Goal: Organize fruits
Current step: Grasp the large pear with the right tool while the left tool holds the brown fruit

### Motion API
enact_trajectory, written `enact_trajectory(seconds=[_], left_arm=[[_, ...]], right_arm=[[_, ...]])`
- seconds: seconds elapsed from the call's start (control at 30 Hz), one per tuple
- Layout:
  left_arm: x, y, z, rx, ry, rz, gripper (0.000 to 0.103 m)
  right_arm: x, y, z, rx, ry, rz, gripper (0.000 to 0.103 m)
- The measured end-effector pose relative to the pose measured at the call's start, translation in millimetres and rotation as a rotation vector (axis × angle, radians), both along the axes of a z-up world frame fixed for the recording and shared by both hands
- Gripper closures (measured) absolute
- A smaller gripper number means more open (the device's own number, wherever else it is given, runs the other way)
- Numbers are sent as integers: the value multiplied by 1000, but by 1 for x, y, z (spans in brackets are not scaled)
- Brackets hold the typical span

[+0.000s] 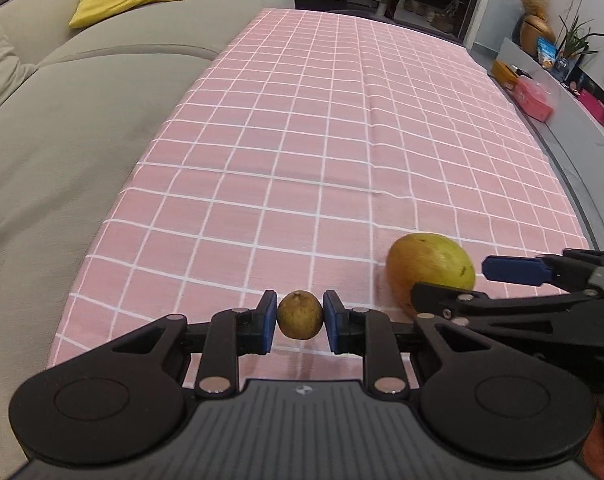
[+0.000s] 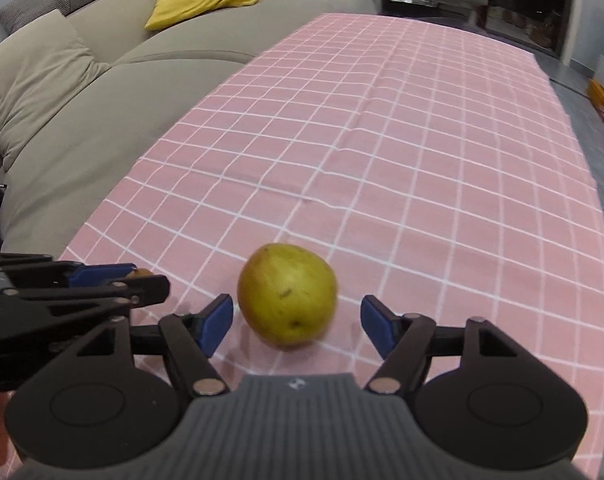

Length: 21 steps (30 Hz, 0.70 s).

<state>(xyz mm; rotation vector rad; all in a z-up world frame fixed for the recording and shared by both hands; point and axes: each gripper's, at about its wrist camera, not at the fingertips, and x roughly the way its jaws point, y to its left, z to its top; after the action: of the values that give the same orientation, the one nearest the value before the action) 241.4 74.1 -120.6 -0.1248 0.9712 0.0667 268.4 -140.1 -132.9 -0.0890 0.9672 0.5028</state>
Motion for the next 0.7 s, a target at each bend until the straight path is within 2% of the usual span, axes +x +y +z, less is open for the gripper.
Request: enact_trajectory(seconds=[0.27, 0.37, 0.7], left_arm=[[-2, 12, -2, -31, 10, 32, 76], [-2, 11, 1, -35, 6, 31, 76], [-6, 12, 9, -43, -7, 29, 76]], right_arm=[[20, 8, -17, 44, 37, -34, 35], [23, 10, -21, 40, 37, -35, 40], [18, 9, -17, 27, 36, -42, 41]])
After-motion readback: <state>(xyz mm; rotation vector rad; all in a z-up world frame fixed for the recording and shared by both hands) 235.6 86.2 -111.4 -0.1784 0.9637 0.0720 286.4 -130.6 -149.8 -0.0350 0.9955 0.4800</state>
